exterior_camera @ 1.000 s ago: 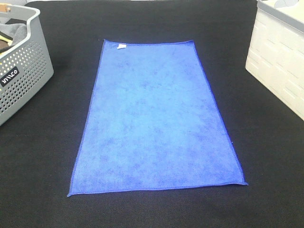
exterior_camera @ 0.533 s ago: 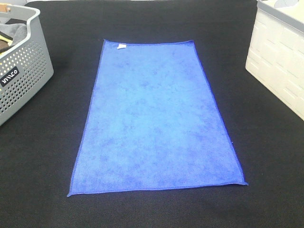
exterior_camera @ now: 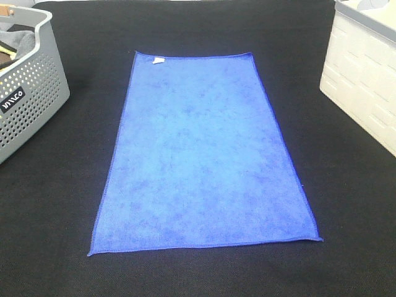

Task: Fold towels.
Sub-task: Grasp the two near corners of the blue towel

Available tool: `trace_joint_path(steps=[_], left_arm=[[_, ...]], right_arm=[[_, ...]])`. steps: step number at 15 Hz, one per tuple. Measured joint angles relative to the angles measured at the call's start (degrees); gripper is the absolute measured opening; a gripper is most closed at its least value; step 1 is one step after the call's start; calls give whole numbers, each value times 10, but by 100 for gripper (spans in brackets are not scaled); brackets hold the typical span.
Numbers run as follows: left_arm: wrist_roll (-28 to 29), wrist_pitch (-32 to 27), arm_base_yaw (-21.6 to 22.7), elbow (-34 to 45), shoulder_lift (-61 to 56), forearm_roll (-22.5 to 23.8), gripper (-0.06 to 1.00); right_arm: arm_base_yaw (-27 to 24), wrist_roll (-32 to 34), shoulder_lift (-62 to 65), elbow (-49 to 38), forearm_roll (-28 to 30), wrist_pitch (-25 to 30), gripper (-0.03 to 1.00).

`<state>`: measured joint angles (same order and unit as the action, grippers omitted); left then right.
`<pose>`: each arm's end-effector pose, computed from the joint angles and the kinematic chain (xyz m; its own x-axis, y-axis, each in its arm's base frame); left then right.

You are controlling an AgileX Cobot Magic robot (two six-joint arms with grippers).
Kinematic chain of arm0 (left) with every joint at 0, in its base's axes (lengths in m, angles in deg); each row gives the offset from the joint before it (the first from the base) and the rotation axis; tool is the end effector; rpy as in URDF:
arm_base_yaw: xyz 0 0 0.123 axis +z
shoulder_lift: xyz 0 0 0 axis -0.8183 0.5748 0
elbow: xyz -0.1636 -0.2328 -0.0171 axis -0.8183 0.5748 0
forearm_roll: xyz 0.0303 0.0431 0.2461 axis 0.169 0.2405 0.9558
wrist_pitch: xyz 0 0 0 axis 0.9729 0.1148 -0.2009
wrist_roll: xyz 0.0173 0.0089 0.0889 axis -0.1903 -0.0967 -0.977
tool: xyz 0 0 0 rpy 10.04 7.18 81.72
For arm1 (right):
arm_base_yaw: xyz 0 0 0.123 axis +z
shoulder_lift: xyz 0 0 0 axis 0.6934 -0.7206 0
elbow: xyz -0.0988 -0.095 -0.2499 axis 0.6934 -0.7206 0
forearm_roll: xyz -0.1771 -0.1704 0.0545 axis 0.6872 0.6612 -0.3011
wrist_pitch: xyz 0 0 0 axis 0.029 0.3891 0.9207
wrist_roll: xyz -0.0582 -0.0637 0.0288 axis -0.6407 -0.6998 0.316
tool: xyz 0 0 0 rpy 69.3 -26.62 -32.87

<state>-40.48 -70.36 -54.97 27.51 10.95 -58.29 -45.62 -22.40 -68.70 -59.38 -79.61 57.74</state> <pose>-0.0092 -0.0210 0.2804 -0.3673 0.2870 -0.8847 0.3304 0.9294 0.1643 -0.0070 0.0069 0.2787 -0.4451 -0.0897 -0.8910 -0.0806 0.9949 -0.0599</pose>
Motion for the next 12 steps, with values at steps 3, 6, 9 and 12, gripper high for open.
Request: trace_joint_path(steps=[3,6,9,12], left_arm=[[0,0,0,0,0,0,74],[0,0,0,0,0,0,74],[0,0,0,0,0,0,74],[0,0,0,0,0,0,74]], right_arm=[[0,0,0,0,0,0,77],[0,0,0,0,0,0,77],[0,0,0,0,0,0,77],[0,0,0,0,0,0,77]])
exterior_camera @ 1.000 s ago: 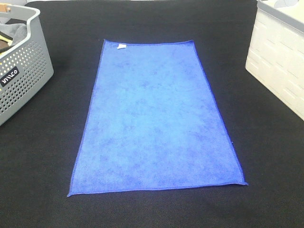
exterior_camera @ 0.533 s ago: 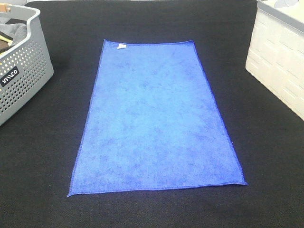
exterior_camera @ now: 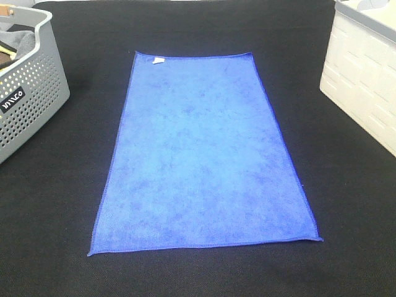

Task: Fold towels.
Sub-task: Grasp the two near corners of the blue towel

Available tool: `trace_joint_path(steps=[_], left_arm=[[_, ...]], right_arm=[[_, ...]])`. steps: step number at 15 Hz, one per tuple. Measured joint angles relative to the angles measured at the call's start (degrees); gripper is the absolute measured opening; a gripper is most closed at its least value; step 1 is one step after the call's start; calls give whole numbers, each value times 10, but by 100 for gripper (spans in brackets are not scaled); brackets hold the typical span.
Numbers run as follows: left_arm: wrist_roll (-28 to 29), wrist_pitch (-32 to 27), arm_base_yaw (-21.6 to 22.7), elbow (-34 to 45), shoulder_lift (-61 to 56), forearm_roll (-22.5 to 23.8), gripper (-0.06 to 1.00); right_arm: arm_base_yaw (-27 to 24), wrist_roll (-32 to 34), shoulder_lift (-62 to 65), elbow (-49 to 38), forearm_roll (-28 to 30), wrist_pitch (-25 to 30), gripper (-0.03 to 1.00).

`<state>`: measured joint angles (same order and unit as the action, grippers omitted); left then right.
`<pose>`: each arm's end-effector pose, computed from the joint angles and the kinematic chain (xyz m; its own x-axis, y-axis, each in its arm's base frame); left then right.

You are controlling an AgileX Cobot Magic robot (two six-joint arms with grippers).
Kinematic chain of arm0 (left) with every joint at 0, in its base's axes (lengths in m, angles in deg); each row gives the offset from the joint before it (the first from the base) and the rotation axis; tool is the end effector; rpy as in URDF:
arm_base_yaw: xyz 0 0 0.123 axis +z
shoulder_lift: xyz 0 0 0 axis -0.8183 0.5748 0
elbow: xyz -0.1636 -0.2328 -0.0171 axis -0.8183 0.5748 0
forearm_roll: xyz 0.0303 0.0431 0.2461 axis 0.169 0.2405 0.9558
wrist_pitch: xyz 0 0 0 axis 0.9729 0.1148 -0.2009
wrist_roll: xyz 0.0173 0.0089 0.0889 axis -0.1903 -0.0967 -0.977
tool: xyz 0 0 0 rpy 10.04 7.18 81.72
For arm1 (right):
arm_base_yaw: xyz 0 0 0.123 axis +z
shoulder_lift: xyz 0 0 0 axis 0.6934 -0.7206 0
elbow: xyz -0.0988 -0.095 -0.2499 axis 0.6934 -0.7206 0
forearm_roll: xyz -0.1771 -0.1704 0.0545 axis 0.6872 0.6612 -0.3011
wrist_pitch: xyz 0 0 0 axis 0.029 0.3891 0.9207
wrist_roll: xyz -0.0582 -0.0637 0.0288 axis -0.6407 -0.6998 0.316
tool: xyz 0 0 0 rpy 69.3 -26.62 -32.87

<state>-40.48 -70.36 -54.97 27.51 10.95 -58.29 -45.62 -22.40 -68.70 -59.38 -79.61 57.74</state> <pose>-0.0092 -0.0210 0.2804 -0.3673 0.2870 -0.8847 0.3304 0.9294 0.1643 -0.0070 0.0069 0.2787 -0.4451 -0.0897 -0.8910 -0.0806 0.9949 -0.0599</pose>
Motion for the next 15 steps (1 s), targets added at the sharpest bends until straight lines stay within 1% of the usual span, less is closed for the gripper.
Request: trace_joint_path(steps=[15], left_arm=[[0,0,0,0,0,0,74]], right_arm=[[0,0,0,0,-2,0,77]])
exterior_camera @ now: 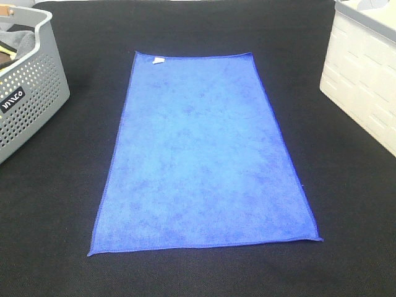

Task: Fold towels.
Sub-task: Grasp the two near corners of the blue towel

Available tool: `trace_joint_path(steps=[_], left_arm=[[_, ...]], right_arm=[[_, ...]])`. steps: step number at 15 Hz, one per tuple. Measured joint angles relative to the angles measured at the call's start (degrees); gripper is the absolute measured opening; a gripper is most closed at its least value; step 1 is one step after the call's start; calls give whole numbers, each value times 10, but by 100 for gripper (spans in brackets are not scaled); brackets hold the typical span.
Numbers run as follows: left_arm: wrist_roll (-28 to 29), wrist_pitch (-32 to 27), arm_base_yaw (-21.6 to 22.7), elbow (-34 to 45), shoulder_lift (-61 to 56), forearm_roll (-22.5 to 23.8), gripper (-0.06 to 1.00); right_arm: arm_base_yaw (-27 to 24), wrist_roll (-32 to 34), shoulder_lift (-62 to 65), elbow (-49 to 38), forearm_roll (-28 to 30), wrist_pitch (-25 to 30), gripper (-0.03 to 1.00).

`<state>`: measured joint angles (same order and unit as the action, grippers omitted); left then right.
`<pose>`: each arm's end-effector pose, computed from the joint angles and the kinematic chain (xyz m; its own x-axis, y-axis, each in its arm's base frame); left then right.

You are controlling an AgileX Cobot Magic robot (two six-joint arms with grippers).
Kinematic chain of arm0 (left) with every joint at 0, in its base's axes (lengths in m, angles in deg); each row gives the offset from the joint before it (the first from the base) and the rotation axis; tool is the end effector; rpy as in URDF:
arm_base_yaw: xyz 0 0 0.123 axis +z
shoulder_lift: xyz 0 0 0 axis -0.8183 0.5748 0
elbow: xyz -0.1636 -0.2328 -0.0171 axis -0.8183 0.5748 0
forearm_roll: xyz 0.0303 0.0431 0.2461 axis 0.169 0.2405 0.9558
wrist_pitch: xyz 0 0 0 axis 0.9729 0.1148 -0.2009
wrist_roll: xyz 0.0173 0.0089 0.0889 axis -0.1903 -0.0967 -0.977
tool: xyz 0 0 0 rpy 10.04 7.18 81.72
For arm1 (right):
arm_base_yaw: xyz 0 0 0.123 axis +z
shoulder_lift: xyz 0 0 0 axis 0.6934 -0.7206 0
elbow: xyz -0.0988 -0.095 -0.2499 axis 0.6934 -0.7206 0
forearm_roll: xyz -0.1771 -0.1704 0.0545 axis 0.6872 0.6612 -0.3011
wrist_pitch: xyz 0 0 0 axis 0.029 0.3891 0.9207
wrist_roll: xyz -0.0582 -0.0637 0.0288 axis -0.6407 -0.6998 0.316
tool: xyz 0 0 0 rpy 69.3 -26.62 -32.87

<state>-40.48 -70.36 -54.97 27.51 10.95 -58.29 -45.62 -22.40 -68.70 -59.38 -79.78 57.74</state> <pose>-0.0092 -0.0210 0.2804 -0.3673 0.2870 -0.8847 0.3304 0.9294 0.1643 -0.0070 0.0071 0.2787 -0.4449 -0.0883 -0.8912 -0.0823 0.9950 -0.0575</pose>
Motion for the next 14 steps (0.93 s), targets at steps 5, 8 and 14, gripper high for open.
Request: trace_joint_path(steps=[5,8,14], left_arm=[[0,0,0,0,0,0,74],[1,0,0,0,0,1,74],[97,165,0,-11,37,-5,74]], right_arm=[[0,0,0,0,-7,0,77],[0,0,0,0,-8,0,77],[0,65,-44,9,-8,-57,75]])
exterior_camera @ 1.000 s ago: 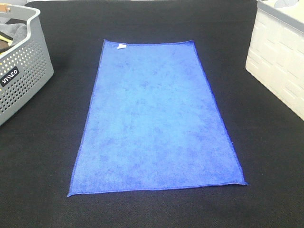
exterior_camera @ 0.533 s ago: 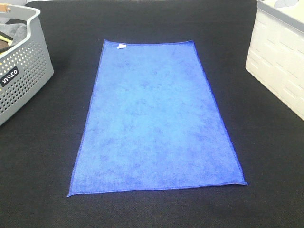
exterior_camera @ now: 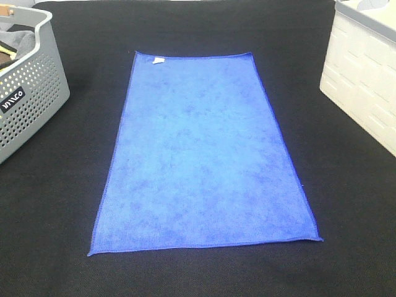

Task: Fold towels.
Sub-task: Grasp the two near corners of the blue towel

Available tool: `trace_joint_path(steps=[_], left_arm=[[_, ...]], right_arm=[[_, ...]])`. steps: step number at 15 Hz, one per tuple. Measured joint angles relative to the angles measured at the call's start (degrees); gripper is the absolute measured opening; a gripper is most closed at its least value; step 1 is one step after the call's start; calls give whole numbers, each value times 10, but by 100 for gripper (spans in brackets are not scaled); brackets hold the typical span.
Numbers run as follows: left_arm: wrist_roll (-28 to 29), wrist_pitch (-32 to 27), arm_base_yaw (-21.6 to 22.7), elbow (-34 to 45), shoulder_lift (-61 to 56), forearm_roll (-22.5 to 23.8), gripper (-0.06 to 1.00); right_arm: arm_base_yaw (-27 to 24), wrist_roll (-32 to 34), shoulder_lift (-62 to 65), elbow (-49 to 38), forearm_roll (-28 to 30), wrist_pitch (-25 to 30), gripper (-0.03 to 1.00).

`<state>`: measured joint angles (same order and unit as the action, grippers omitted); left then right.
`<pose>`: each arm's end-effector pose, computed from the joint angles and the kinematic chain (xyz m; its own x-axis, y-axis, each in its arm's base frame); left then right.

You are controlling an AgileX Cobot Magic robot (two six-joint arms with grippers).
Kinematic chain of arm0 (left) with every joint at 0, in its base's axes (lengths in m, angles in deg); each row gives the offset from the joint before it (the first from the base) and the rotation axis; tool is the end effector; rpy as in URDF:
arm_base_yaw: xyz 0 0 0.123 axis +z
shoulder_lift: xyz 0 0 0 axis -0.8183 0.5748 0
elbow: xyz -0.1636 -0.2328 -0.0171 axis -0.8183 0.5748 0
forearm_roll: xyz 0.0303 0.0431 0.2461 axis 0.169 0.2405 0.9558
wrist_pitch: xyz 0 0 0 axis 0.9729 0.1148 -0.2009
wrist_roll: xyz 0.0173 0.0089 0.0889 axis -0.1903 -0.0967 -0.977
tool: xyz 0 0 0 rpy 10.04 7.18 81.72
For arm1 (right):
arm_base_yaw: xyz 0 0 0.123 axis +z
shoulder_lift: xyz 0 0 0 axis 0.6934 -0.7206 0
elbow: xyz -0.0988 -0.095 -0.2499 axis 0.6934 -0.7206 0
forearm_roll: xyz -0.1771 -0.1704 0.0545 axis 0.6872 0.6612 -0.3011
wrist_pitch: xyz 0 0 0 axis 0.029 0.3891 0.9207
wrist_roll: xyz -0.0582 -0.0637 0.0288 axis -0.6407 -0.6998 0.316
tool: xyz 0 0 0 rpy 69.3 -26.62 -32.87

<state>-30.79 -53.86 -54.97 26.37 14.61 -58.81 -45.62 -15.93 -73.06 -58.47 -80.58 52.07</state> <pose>0.0087 -0.0175 0.3102 -0.2029 0.0611 -0.9773 0.2022 0.9791 0.0192 0.0074 0.0073 0.2914 -0.4164 0.0384 -0.9084 -0.0335 0.9978 0.0575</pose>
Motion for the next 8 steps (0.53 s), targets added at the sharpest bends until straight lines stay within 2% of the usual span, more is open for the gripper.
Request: trace_joint_path(steps=[2,3,6,8], left_arm=[[34,69,0,0,60,-26,74],[54,97,0,0,114,-66,74],[60,101,0,0,239,-174,74],[33,93,0,0,334,-234,74]], right_arm=[[0,48,-53,0,-14,-48,75],[0,74,-105,0,-33,-85,75],[0,84,-231,0,-72,-125,75],[0,60,-325,0,-89,-131,75]])
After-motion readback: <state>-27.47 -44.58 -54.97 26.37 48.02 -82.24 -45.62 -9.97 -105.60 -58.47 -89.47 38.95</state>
